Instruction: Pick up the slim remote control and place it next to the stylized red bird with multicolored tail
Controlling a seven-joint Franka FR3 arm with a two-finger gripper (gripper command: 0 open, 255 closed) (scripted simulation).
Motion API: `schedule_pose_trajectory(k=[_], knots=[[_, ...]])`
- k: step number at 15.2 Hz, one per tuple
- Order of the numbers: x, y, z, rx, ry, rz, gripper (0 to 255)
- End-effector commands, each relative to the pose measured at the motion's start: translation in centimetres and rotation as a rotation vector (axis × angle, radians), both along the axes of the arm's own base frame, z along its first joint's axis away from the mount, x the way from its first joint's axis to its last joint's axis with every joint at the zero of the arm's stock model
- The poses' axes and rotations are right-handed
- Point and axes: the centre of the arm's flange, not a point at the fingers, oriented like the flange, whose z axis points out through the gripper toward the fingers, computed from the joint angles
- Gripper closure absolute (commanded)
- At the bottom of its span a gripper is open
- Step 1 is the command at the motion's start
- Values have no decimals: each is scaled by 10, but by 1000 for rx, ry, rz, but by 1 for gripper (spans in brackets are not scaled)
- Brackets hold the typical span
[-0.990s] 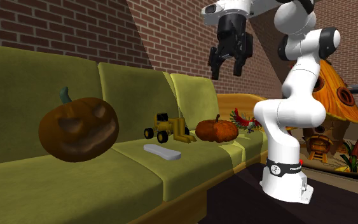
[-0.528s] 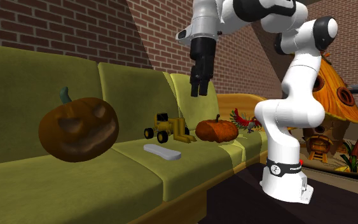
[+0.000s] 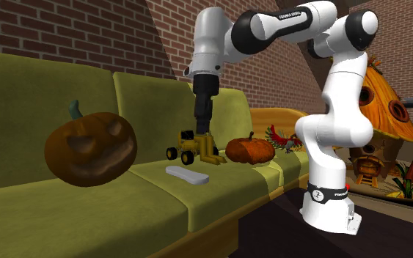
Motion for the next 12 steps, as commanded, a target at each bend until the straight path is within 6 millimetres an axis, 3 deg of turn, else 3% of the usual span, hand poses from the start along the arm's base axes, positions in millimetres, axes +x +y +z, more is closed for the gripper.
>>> schedule_pose_trajectory(k=[1,6,12], knots=[[5,-25,-13,7,6,-82,0],[7,-79,-52,27,22,-278,0],[-5,-143,-101,51,42,-515,0]])
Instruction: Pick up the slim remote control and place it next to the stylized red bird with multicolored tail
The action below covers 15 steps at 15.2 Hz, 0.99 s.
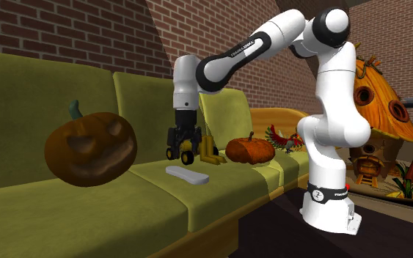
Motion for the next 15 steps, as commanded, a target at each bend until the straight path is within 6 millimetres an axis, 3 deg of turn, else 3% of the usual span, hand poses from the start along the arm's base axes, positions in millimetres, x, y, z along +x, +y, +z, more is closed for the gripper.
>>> schedule_pose_trajectory(k=[1,2,9,15], knots=[[-6,-21,-17,7,6,-81,0],[-9,-30,-25,11,9,-116,0],[-9,-29,-62,11,9,-116,0],[-9,-29,-65,11,9,-116,0]])
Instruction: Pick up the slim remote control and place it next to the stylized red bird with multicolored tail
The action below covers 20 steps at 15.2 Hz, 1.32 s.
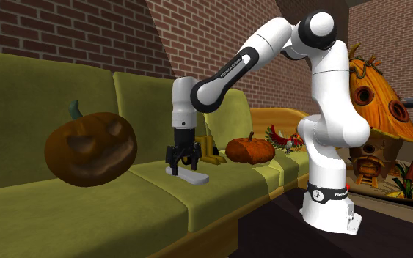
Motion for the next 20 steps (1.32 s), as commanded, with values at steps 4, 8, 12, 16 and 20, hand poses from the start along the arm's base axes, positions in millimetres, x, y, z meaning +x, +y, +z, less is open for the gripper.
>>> schedule_pose_trajectory(k=[4,8,12,16,20], knots=[[0,0,0,0,0,0,255],[0,0,0,0,0,0,255],[0,0,0,0,0,0,255],[0,0,16,0,0,0,255],[0,0,37,0,0,0,255]])
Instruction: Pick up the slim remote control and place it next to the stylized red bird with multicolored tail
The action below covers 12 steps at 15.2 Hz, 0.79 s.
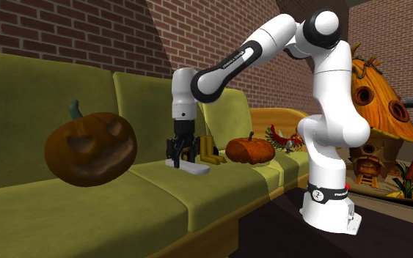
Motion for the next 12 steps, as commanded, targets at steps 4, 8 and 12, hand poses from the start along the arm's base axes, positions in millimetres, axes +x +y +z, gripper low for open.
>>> schedule_pose_trajectory(k=[4,8,12], knots=[[0,-1,27,0,0,0,255],[0,-1,48,0,0,0,255],[0,-1,69,0,0,0,255]])
